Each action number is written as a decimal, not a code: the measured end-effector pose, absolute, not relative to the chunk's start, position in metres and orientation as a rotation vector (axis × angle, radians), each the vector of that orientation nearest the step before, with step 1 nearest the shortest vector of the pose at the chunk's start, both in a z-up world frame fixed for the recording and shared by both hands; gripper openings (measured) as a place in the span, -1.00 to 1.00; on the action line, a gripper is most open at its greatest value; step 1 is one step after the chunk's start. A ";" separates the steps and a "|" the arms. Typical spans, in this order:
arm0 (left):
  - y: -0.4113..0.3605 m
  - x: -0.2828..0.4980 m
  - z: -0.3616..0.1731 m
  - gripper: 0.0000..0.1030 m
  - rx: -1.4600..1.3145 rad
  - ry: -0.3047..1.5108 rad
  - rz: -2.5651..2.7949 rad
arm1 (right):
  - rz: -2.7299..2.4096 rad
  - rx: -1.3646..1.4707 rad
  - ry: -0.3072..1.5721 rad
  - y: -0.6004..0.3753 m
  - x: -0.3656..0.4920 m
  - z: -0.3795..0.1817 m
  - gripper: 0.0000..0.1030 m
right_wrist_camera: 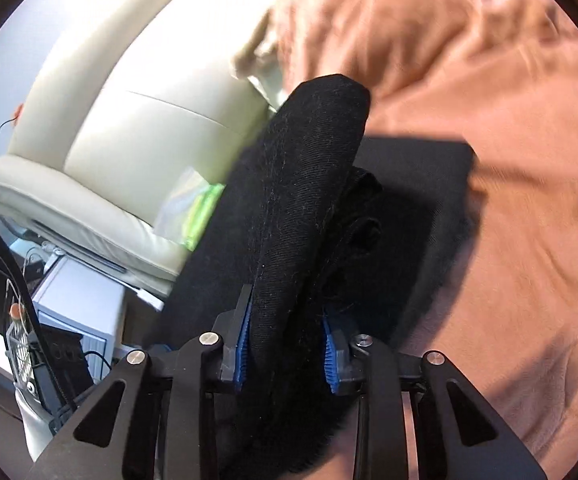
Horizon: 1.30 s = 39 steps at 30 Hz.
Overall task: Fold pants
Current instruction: 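Lower the folded pants onto the duvet beside the tissue box with both tools, then open both tools and pull them back from the folded pants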
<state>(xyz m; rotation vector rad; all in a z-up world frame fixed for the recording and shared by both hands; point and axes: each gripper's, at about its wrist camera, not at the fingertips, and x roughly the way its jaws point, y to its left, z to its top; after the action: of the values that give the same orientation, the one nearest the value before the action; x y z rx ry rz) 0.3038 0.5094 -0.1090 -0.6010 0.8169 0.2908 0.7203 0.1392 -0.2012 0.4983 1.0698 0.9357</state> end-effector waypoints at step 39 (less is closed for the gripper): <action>0.426 0.306 -0.124 -0.59 -0.586 0.797 0.428 | 1.092 -0.262 0.761 0.165 0.696 -0.160 -0.36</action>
<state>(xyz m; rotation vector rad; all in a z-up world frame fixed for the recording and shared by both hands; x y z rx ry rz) 0.3056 0.4259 -0.1243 -0.5857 0.7968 0.4278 0.6964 0.1654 -0.1597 -0.2616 0.7615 1.0916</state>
